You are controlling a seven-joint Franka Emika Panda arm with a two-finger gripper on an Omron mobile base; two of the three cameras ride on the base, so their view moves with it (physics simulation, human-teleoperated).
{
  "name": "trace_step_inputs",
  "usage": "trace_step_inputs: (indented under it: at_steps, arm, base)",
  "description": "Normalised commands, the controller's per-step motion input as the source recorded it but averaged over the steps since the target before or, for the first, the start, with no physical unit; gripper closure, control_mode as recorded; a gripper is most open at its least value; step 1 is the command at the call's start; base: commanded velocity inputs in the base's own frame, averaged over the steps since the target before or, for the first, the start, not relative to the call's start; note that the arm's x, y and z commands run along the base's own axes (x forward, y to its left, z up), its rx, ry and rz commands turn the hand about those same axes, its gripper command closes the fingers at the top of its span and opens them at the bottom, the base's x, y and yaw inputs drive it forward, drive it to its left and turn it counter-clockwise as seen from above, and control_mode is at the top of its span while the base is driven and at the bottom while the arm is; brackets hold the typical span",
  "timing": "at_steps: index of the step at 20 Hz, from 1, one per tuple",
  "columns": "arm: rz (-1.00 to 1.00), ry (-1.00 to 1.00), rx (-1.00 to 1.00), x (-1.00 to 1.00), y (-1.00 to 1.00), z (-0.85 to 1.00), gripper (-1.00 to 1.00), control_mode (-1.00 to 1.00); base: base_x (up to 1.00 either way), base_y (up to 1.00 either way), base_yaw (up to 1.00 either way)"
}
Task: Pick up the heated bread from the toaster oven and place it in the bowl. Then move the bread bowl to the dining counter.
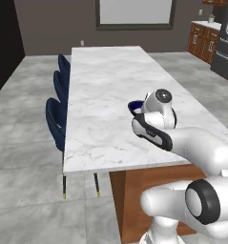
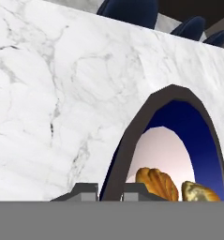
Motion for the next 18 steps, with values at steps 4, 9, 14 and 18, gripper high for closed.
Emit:
trace_step_inputs:
  at_steps: [4, 9, 14, 18]
  arm:
    - [0.03, 0.11, 0.00, 0.11, 0.00, -0.46, 1.00, -1.00]
    - [0.01, 0.13, 0.00, 0.12, 0.02, -0.47, 1.00, -1.00]
    - [0.00, 0.13, 0.00, 0.13, 0.13, -0.35, 1.00, -1.00]
    - [0.00, 0.10, 0.00, 0.01, 0.12, -0.28, 1.00, -1.00]
  base:
    - [0.00, 0.00, 0.00]
    - [0.00, 0.00, 0.00]
    - [0.00, 0.00, 0.00]
    - [0.00, 0.00, 0.00]
